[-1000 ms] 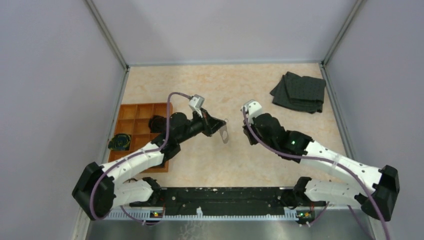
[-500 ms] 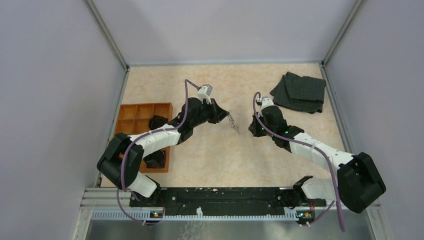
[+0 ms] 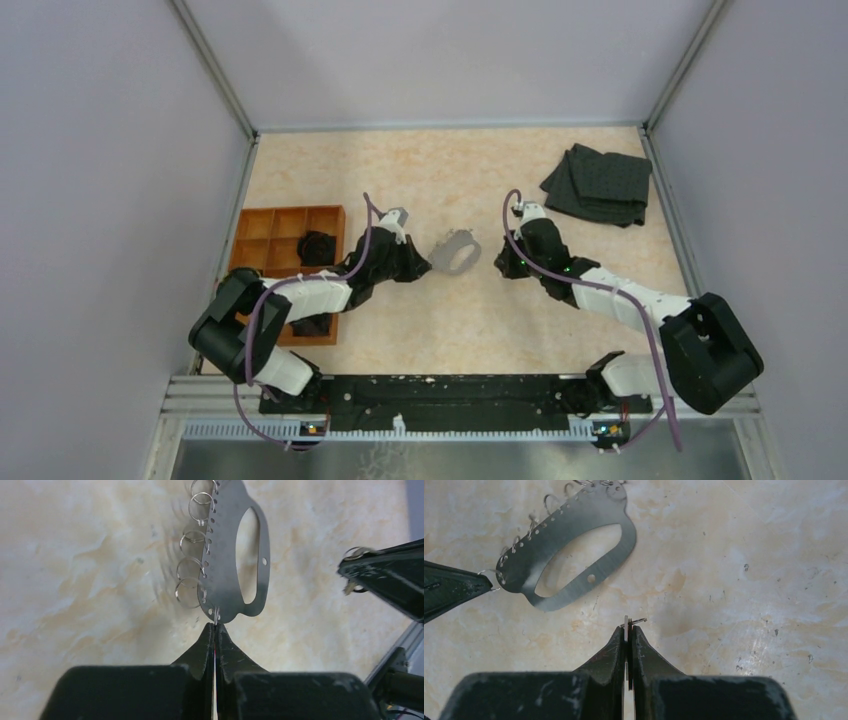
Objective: Remove the keys from the keyring
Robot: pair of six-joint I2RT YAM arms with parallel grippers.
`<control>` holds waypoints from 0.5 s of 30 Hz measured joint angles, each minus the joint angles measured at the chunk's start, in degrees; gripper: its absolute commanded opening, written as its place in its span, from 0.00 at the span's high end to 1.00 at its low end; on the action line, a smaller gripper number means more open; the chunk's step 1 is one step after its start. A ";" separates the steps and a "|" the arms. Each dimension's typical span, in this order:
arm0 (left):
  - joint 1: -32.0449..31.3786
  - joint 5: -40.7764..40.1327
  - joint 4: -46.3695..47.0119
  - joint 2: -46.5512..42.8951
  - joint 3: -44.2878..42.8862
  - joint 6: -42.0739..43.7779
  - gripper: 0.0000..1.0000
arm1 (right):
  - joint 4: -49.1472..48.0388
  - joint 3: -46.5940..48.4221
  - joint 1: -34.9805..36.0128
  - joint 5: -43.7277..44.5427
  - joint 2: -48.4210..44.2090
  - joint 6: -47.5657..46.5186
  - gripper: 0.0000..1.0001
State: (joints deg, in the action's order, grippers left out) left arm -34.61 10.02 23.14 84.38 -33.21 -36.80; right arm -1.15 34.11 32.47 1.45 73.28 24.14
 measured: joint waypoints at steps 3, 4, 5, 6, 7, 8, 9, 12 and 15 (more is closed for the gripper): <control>0.26 -1.40 -1.77 0.00 2.27 -0.02 0.94 | -0.26 -0.26 0.00 0.59 0.24 0.44 1.00; 0.37 -1.81 -1.84 0.00 2.58 0.02 0.90 | -0.26 -0.50 0.00 1.07 0.24 0.55 1.00; 0.46 -2.03 -1.81 -0.02 2.69 0.13 0.86 | -0.28 -0.76 0.00 1.46 0.24 0.59 1.00; 0.50 -2.25 -1.79 -0.02 2.69 0.15 0.81 | -0.02 -0.90 0.00 1.90 0.24 0.61 1.00; 0.55 -2.43 -1.79 -0.13 2.69 0.33 0.75 | 0.02 -1.16 0.00 2.27 0.24 0.61 1.00; 0.63 -2.45 -1.77 -0.28 2.69 0.46 0.68 | 0.07 -1.40 0.00 2.56 0.24 0.66 1.00; 0.63 -2.47 -1.75 -0.50 2.69 0.74 0.60 | 0.24 -1.57 0.00 2.91 0.24 0.79 1.00; 0.61 -2.67 -1.77 -1.46 2.69 0.92 0.40 | 0.61 -1.90 0.00 3.91 0.24 1.11 1.00; 0.63 -3.10 -2.23 -3.02 2.69 1.99 0.03 | 0.59 -1.90 0.00 5.11 0.24 1.29 1.00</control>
State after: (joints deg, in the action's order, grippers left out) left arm -33.98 6.92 20.91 81.36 -30.52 -34.81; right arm -0.56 32.21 32.47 6.57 73.52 25.43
